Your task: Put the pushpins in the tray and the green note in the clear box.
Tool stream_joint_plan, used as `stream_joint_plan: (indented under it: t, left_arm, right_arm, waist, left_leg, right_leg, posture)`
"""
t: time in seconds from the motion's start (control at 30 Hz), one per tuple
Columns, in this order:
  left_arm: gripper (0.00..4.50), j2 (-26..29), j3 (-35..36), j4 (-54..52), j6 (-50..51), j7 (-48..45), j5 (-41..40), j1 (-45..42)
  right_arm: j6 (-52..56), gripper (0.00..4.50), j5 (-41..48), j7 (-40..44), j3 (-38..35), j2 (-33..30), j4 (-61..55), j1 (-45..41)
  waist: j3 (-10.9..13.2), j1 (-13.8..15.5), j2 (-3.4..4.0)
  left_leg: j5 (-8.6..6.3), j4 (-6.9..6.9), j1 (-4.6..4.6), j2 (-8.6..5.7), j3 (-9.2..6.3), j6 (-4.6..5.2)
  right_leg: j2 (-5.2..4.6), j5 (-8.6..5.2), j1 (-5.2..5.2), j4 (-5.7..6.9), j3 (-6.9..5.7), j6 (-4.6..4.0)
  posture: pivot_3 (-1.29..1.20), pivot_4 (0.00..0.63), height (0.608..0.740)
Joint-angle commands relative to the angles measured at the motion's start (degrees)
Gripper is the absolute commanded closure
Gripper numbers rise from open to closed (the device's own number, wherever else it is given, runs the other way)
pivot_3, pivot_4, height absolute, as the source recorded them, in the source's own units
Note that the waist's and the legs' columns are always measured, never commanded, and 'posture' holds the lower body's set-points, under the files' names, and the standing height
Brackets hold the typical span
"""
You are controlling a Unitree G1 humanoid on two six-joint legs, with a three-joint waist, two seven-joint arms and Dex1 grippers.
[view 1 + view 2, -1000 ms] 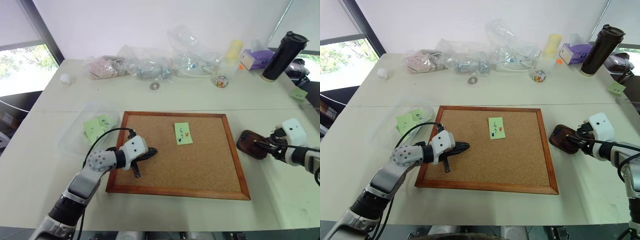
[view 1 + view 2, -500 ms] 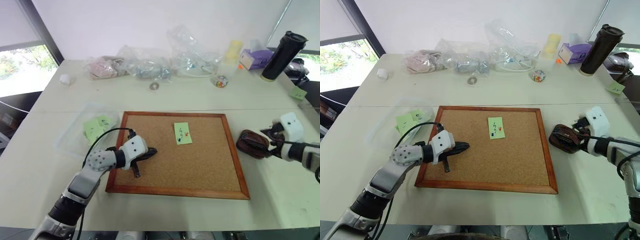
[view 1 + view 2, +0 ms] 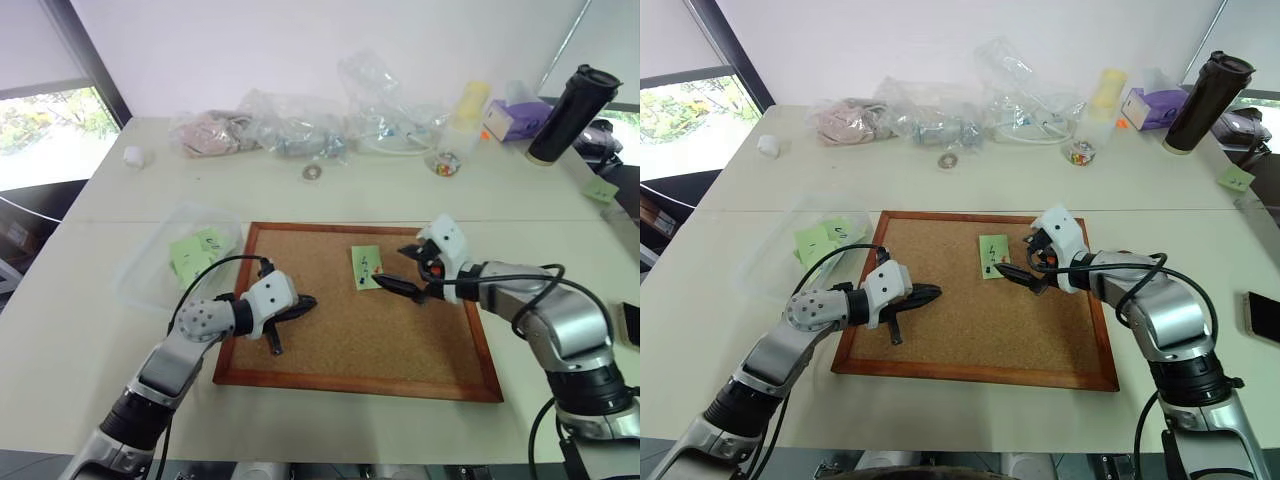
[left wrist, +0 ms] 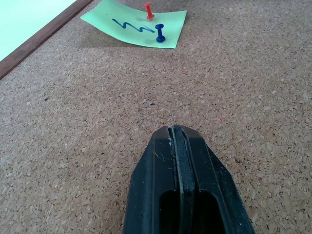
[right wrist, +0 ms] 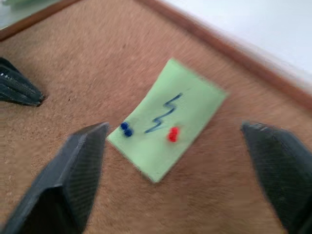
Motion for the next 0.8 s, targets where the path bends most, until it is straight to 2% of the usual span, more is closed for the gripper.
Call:
stream_joint_plan:
  t: [0.03, 0.37, 0.4, 0.43, 0.67, 0.8]
  left_arm:
    - [4.5, 1.2, -1.4, 1.4, 2.4, -0.1, 1.8, 2.3]
    - [4.5, 1.5, -1.2, 0.4, 3.1, 0.3, 1.8, 2.7]
    - [4.5, 1.5, -1.2, 0.3, 3.2, 0.3, 1.7, 2.7]
    - [4.5, 1.5, -1.3, 0.2, 3.3, 0.3, 1.7, 2.7]
    - [4.5, 1.5, -1.4, -0.3, 3.7, 0.4, 1.6, 2.8]
    - [4.5, 1.6, -1.4, -0.5, 3.8, 0.5, 1.6, 2.9]
  right_arm:
    - [-3.0, 0.09, -1.5, 0.1, 1.1, 1.7, 1.6, -1.2]
    - [-7.5, 0.09, -5.1, 0.9, 3.3, 3.5, 6.3, -2.9]
    - [-7.6, 0.6, -5.2, 0.9, 3.4, 3.6, 6.5, -2.9]
    - [-7.8, 0.87, -5.5, 0.9, 3.4, 3.7, 6.6, -2.9]
    - [-8.6, 4.38, -6.9, 1.0, 4.0, 3.9, 6.7, -2.6]
    - [-8.0, 4.46, -6.7, 0.7, 2.9, 3.8, 5.6, -2.9]
  waist:
    - [0.0, -0.1, 0.0]
    - [0.0, -0.8, 0.0]
    - [0.0, -0.8, 0.0]
    - [0.0, -0.8, 0.0]
    - [0.0, -0.8, 0.0]
    - [0.0, -0.8, 0.0]
  left_leg:
    - [0.0, -0.01, 0.01, 0.0, 0.0, 0.0]
    - [0.0, -0.03, 0.02, 0.01, -0.01, 0.0]
    - [0.0, -0.03, 0.02, 0.01, -0.01, 0.0]
    - [0.0, -0.03, 0.01, 0.01, -0.01, 0.0]
    - [0.0, -0.04, 0.01, 0.01, -0.01, 0.0]
    - [0.0, -0.04, 0.02, 0.01, -0.01, 0.0]
  right_leg:
    - [0.01, 0.0, 0.0, 0.0, 0.0, 0.0]
    - [0.02, 0.0, -0.01, 0.02, -0.02, 0.0]
    - [0.02, 0.0, -0.01, 0.02, -0.02, 0.0]
    - [0.02, 0.0, -0.01, 0.02, -0.01, 0.0]
    - [0.02, 0.0, -0.02, 0.02, -0.01, 0.0]
    - [0.02, 0.0, -0.01, 0.02, -0.01, 0.0]
  posture:
    - [0.0, 0.15, 0.74]
    - [0.0, 0.15, 0.74]
    - [0.0, 0.15, 0.74]
    - [0.0, 0.15, 0.74]
    - [0.0, 0.15, 0.74]
    - [0.0, 0.15, 0.74]
